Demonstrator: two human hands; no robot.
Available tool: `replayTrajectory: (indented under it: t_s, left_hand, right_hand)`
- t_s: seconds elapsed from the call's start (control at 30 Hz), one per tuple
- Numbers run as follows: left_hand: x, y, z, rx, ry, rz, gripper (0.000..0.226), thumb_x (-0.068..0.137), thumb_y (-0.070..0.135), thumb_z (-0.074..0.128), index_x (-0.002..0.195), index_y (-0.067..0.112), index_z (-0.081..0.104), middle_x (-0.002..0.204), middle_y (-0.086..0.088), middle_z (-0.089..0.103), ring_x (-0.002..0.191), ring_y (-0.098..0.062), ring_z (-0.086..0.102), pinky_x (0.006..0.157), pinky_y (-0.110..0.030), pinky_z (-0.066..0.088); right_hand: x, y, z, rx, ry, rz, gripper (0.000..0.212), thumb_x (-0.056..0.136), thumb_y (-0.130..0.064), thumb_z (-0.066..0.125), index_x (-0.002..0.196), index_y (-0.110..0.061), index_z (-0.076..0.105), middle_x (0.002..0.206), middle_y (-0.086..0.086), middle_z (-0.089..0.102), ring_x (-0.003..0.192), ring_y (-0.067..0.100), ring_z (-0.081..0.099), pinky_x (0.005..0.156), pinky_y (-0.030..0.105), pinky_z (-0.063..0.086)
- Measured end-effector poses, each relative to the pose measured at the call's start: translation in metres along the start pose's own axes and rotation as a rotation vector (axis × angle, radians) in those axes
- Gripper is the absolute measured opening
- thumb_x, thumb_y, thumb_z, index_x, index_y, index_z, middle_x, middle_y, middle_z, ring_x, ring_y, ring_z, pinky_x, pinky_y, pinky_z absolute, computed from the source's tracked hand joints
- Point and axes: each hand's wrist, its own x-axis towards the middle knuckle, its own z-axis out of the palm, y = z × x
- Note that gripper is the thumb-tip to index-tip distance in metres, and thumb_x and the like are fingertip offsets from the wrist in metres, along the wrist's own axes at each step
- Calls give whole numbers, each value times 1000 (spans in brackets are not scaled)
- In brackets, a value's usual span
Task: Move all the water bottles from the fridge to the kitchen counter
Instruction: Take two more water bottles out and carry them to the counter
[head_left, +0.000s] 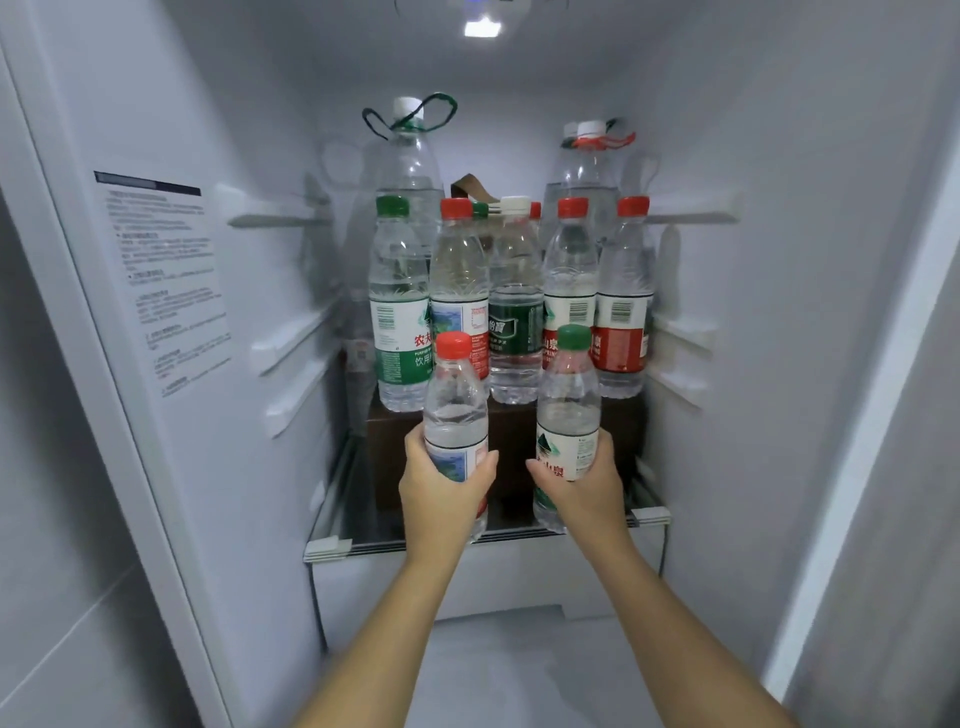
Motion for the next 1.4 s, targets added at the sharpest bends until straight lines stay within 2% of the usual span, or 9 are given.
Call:
replayTrajectory:
  t_s: [0.2,0.33,0.63,0.77,0.87,0.93,1.17,1.3,1.4]
  left_hand:
    - [-5,-15,-4,27,-87,-35,72,69,22,86,130,18,46,105,10,59,84,13,54,64,0,40]
    - [-2,-17,-6,12,-113,-75,69,70,21,85,129,20,47,96,17,59,81,11,57,66,-4,40]
    - [-51,12,-35,-24,10,-83,57,69,18,85,115,25,50,95,21,62,77,18,59,58,0,42]
    - [-92,33,-66,-3,122,-98,56,69,21,85,110,33,48,90,26,61,77,17,60,62,-5,46]
    - [-138,39,-91,32,230,-160,55,70,28,83,114,32,50,98,22,62,87,3,63,73,-15,50]
    - [-172,41,-109,52,311,-201,54,72,28,82,118,26,53,102,14,65,89,-3,65,70,-11,50]
    - [-288,72,-180,239,591,-210,47,68,26,84,102,35,53,96,20,65,83,12,62,64,-5,47]
    - [-345,102,-221,368,788,-175,52,62,27,84,101,34,50,89,25,60,80,16,60,61,-1,44]
    - [-394,121,-253,420,957,-161,54,65,12,85,105,25,51,86,23,59,74,16,60,56,-1,42]
  right_hand:
    - [-5,6,2,-17,21,33,66,71,-16,86,125,-24,48,100,-20,59,91,-7,56,71,7,41]
    - [-5,5,5,-14,48,28,67,72,-16,85,128,-22,49,106,-12,62,99,8,61,79,17,45]
    - [-50,-17,0,31,-134,-56,56,72,-16,84,116,-27,51,101,-13,66,92,-2,63,74,14,52]
    - [-85,-31,-8,93,-315,-57,53,73,-11,82,114,-24,52,96,-4,67,84,10,67,66,27,58]
    - [-120,-40,-15,94,-459,-73,53,73,-13,83,113,-28,50,96,-8,66,83,7,67,65,24,58]
    - [-145,-45,-18,121,-565,-70,50,75,-12,81,110,-28,49,94,-8,65,79,6,66,59,18,54]
    - [-245,-67,-5,243,-902,-83,50,64,-32,80,105,-34,51,93,-4,69,80,19,68,66,28,56]
    - [-307,-96,6,317,-1066,-148,51,68,-21,83,105,-34,50,93,-12,69,83,10,68,69,26,57]
    - [-359,-120,8,373,-1197,-204,52,73,-13,84,104,-37,49,95,-24,65,88,2,66,70,21,56]
